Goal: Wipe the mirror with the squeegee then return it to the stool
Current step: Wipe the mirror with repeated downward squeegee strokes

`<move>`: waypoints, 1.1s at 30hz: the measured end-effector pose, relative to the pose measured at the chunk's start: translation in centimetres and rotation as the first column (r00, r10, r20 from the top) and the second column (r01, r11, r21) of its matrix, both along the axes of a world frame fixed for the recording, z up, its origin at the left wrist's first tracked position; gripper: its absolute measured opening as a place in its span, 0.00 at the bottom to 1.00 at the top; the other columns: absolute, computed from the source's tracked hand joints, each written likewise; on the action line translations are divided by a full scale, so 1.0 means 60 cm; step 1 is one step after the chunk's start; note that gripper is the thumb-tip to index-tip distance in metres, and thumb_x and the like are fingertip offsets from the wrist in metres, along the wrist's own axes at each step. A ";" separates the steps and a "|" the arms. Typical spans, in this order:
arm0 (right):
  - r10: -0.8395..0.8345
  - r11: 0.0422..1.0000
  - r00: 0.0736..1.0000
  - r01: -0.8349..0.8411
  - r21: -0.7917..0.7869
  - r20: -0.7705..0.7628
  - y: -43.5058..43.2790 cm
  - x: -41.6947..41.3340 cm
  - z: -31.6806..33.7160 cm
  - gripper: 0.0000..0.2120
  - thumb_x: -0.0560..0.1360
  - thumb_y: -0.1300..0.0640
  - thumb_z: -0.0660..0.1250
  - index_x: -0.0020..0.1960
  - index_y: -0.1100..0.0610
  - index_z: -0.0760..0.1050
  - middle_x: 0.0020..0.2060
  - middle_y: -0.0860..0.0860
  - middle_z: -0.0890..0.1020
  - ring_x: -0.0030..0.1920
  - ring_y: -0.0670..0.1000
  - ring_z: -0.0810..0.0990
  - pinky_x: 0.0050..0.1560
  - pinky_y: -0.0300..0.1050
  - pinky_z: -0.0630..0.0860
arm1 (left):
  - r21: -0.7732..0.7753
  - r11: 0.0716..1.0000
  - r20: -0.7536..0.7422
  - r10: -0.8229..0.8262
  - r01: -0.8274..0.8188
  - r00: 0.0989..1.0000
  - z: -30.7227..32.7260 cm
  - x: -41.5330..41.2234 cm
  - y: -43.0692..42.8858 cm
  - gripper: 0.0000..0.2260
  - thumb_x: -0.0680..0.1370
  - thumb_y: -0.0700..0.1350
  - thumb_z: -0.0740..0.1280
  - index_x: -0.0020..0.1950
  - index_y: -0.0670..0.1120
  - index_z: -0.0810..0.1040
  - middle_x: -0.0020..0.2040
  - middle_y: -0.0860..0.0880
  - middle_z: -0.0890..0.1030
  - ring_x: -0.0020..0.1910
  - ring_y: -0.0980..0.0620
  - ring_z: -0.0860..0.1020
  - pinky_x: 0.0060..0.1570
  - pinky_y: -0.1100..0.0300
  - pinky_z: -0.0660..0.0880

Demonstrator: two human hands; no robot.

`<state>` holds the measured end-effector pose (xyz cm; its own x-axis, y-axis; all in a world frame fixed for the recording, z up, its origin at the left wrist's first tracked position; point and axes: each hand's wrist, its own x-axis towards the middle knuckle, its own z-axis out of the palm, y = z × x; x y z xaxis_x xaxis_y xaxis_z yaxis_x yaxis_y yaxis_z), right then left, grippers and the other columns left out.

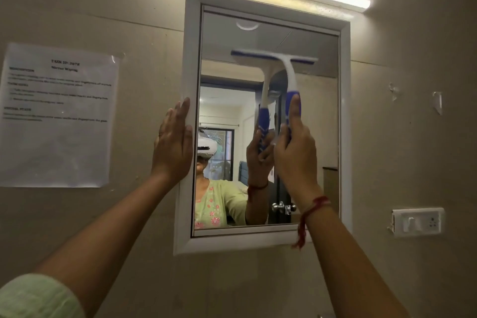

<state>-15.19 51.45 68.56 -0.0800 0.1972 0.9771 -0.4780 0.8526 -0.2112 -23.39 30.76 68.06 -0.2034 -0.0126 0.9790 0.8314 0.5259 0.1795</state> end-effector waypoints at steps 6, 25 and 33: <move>-0.033 0.999 0.999 0.033 -0.003 0.000 0.007 0.001 0.040 0.27 0.80 0.57 0.54 0.75 0.49 0.45 0.45 0.57 0.76 0.36 0.43 0.72 0.36 0.28 0.66 | -0.006 1.000 0.013 0.000 0.000 1.000 -0.001 -0.002 -0.002 0.23 0.79 0.49 0.48 0.74 0.54 0.48 0.76 0.49 0.57 0.75 0.47 0.52 0.70 0.43 0.57; -0.013 1.000 0.997 0.014 -0.009 0.076 0.012 0.008 -0.155 0.29 0.79 0.56 0.54 0.73 0.42 0.43 0.43 0.54 0.74 0.32 0.41 0.71 0.32 0.29 0.67 | -0.001 1.000 -0.001 0.010 -0.010 1.000 0.000 -0.002 -0.001 0.23 0.80 0.48 0.48 0.75 0.52 0.51 0.76 0.48 0.58 0.75 0.46 0.54 0.71 0.46 0.56; 0.007 1.000 1.000 -0.007 -0.025 0.017 0.015 0.003 -0.072 0.30 0.79 0.58 0.55 0.72 0.43 0.42 0.43 0.50 0.72 0.34 0.41 0.71 0.35 0.30 0.66 | 0.010 1.000 0.019 0.012 -0.013 1.000 0.000 -0.001 0.000 0.23 0.79 0.49 0.48 0.75 0.53 0.51 0.75 0.48 0.59 0.75 0.46 0.54 0.70 0.43 0.57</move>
